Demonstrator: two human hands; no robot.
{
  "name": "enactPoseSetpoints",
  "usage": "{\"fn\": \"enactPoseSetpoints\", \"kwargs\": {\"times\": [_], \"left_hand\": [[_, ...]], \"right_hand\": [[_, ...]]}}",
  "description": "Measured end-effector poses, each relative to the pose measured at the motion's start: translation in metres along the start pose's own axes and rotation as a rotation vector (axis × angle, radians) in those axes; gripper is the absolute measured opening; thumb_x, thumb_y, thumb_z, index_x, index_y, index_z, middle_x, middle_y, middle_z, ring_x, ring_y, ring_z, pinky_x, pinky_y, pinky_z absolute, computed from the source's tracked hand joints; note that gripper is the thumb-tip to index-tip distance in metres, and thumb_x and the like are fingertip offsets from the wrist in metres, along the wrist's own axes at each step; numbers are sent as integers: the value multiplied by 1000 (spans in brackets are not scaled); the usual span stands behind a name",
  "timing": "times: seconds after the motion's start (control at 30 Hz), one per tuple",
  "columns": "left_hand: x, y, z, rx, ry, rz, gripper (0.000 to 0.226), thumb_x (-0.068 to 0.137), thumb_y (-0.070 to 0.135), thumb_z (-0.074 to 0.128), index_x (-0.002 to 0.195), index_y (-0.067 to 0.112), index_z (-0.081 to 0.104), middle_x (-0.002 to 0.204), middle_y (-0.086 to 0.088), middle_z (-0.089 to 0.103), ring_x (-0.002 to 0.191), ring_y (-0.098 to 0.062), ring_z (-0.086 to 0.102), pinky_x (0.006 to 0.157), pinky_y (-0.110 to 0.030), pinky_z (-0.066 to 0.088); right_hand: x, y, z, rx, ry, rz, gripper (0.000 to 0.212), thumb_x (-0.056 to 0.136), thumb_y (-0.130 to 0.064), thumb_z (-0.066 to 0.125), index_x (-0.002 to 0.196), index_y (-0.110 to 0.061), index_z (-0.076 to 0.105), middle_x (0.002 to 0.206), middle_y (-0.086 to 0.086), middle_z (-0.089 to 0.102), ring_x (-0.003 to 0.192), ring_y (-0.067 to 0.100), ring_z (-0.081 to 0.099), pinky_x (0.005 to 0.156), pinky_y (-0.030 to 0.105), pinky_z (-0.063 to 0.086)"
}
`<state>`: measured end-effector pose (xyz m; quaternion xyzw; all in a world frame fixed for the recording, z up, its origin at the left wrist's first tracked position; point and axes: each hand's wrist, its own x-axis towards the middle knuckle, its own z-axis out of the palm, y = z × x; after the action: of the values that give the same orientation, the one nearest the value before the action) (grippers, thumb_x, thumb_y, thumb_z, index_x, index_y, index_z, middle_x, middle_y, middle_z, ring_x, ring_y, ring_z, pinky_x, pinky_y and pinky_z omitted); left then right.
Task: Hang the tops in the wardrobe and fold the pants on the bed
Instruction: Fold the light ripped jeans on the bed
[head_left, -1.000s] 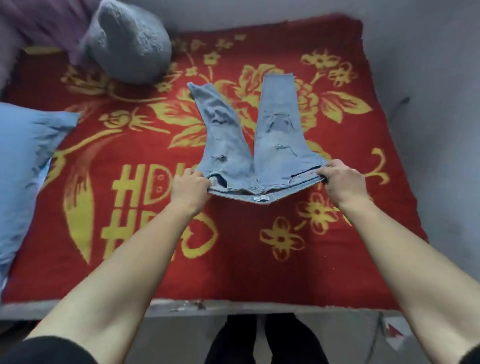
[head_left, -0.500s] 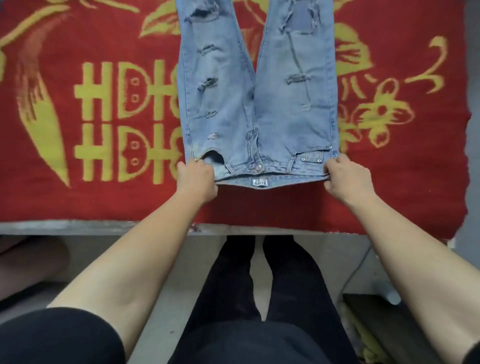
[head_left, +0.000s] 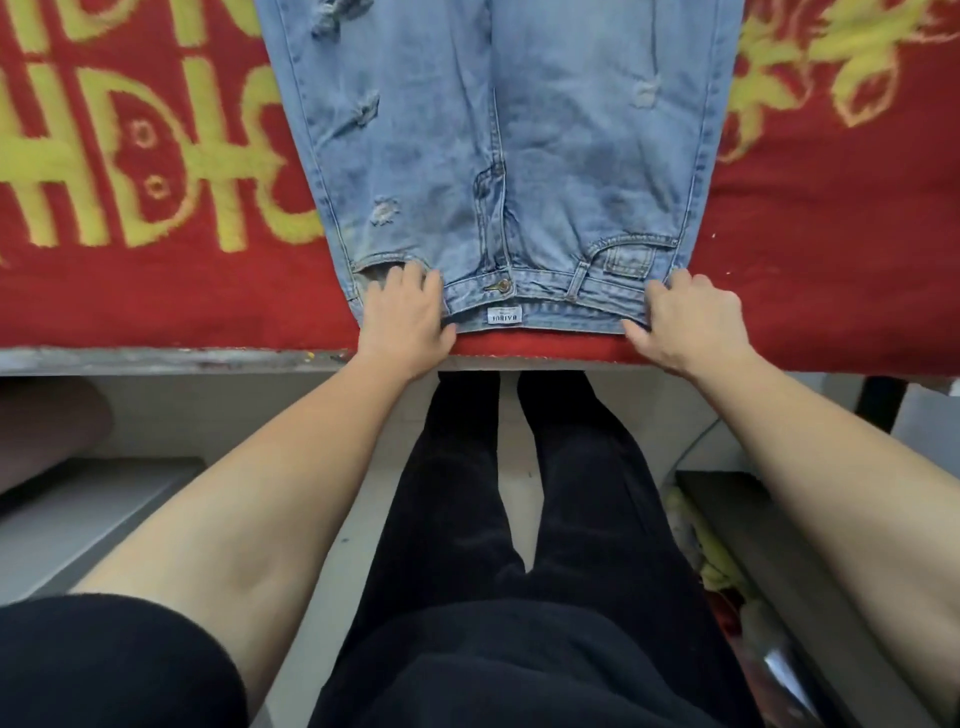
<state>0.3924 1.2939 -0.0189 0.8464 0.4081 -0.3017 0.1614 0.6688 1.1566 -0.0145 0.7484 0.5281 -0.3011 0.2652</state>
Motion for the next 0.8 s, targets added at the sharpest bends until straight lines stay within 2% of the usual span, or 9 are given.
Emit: {"fn": "enactPoseSetpoints", "kwargs": {"times": [0.13, 0.23, 0.33, 0.4, 0.53, 0.67, 0.8], "left_hand": [[31, 38, -19, -9, -4, 155, 42, 87, 37, 64, 115, 12, 46, 115, -11, 53, 108, -31, 51, 81, -41, 41], [54, 61, -26, 36, -39, 162, 36, 86, 12, 61, 118, 10, 44, 111, -12, 60, 104, -33, 56, 68, -39, 36], [61, 71, -20, 71, -68, 164, 39, 83, -4, 56, 118, 7, 43, 103, -15, 66, 99, -36, 58, 63, -39, 34], [53, 71, -13, 19, -41, 146, 41, 82, -4, 55, 119, 8, 42, 102, -15, 64, 97, -36, 57, 61, -40, 34], [42, 69, 2, -15, 8, 159, 48, 85, 10, 56, 129, 18, 39, 107, -13, 53, 95, -34, 54, 58, -38, 33], [51, 74, -7, -17, 41, 204, 32, 80, 5, 54, 111, 11, 53, 96, -17, 57, 83, -38, 59, 56, -38, 32], [51, 77, -13, -114, 25, 187, 17, 74, 10, 56, 90, 5, 61, 87, -19, 62, 79, -42, 60, 59, -37, 35]], "right_hand": [[14, 4, -7, -2, 34, -145, 45, 85, -41, 69, 112, -11, 50, 111, 14, 54, 103, 36, 57, 65, 40, 43], [26, 1, -4, 5, 69, -203, 28, 86, -22, 63, 109, -8, 55, 105, 16, 59, 95, 38, 62, 63, 39, 43], [32, 1, -1, 9, 61, -215, 24, 82, -17, 62, 104, -8, 61, 102, 17, 62, 88, 39, 65, 61, 37, 38], [29, 6, 3, 56, 85, -223, 22, 80, -18, 65, 99, -8, 64, 99, 15, 62, 83, 40, 65, 60, 36, 36], [18, 18, 19, 149, 207, -245, 16, 77, -20, 69, 89, -11, 66, 90, 10, 57, 79, 35, 62, 54, 31, 31], [13, 19, 27, 177, 278, -260, 14, 75, -18, 72, 84, -10, 64, 82, 10, 57, 72, 34, 61, 52, 29, 30], [6, 23, 31, 217, 318, -250, 19, 73, -20, 74, 83, -10, 61, 81, 10, 56, 73, 33, 60, 51, 29, 29]]}}
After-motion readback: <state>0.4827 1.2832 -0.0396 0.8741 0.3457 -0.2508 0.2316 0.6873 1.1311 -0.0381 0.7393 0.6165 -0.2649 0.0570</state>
